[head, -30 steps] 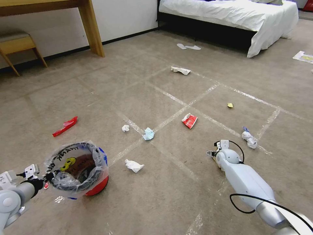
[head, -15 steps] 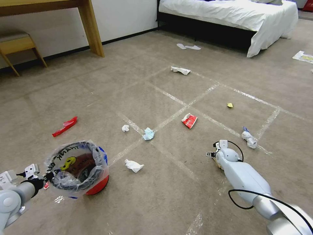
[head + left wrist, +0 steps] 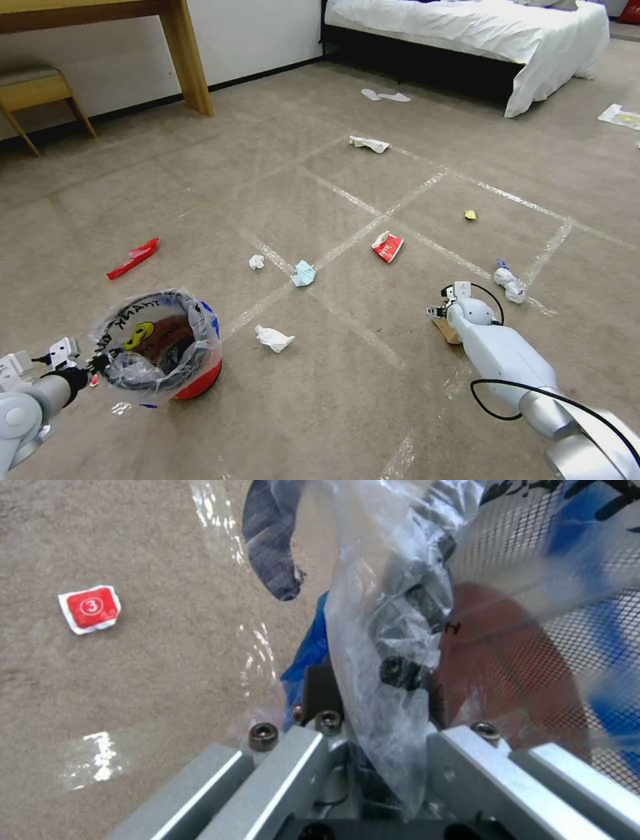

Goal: Pick up the trash bin and place the garbage on the floor into it.

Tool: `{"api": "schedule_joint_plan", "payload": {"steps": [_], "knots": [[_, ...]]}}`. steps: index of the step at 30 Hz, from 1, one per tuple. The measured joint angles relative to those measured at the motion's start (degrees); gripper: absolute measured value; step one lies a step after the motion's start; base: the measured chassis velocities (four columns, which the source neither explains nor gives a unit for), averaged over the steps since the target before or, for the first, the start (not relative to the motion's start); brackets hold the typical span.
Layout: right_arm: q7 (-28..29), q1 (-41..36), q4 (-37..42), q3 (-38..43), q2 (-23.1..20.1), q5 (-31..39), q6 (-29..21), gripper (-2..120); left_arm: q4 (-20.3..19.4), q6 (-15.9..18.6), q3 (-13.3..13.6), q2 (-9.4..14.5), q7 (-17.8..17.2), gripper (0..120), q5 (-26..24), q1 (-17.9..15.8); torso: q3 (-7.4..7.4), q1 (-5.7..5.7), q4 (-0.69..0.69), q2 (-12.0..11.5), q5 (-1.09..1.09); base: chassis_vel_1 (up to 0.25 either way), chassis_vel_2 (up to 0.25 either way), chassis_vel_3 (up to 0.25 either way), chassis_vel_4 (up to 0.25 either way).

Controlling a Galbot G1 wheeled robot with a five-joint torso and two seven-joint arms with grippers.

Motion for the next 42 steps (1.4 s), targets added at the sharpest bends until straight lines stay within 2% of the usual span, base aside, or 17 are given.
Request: {"api": "schedule_joint_plan", "payload": {"steps": [19, 27, 31, 33, 34, 36, 39, 41, 42], "knots": [[-5.39, 2.24, -8.35, 3.93, 3.14, -5.01, 1.84, 100, -1.60, -0.60, -1.10, 0.11, 0.50, 0, -0.20, 1.96, 0.00, 0.00, 0.00, 0.00, 0.00, 0.000, 0.000, 0.000, 0.000], [-5.49, 1.33, -7.65, 4.31, 2.96, -5.15, 1.91, 99, -1.65, -0.74, -0.95, -0.04, 0.54, 0, -0.18, 1.76, -0.01, 0.00, -0.01, 0.01, -0.01, 0.000, 0.000, 0.000, 0.000], [-5.40, 1.12, -7.20, 4.20, 2.98, -5.13, 1.86, 92, -1.57, -0.78, -0.77, -0.30, 0.52, 0, -0.06, 1.62, -0.01, 0.00, -0.01, 0.01, -0.01, 0.000, 0.000, 0.000, 0.000], [-5.32, 0.97, -7.09, 4.12, 3.10, -5.19, 1.90, 80, -1.47, -0.93, -0.78, -0.49, 0.51, 0, 0.03, 1.58, -0.01, 0.00, -0.02, 0.01, -0.04, 0.000, 0.000, 0.000, 0.000], [-5.32, 0.97, -7.09, 4.12, 3.10, -5.19, 1.90, 80, -1.47, -0.93, -0.78, -0.49, 0.51, 0, 0.03, 1.58, -0.01, 0.00, -0.02, 0.01, -0.04, 0.000, 0.000, 0.000, 0.000], [-5.29, 0.85, -7.10, 4.10, 3.32, -5.35, 1.98, 70, -1.36, -0.96, -0.99, -0.50, 0.50, 0, 0.10, 1.70, -0.01, -0.01, -0.04, 0.01, -0.06, 0.000, 0.000, 0.000, 0.000], [-5.27, 0.77, -7.11, 4.10, 3.48, -5.48, 1.98, 64, -1.34, -1.01, -1.11, -0.46, 0.50, 0, 0.12, 1.77, -0.02, 0.00, -0.05, 0.01, -0.06, 0.000, 0.000, 0.000, 0.000], [-5.28, 0.51, -7.08, 4.10, 3.74, -5.55, 1.98, 52, -1.33, -1.18, -1.15, -0.40, 0.51, 0, 0.19, 1.75, -0.01, 0.00, -0.04, 0.01, -0.03, 0.000, 0.000, 0.000, 0.000], [-5.28, 0.51, -7.08, 4.10, 3.74, -5.55, 1.98, 52, -1.33, -1.18, -1.15, -0.40, 0.51, 0, 0.19, 1.75, -0.01, 0.00, -0.04, 0.01, -0.03, 0.000, 0.000, 0.000, 0.000]]}}
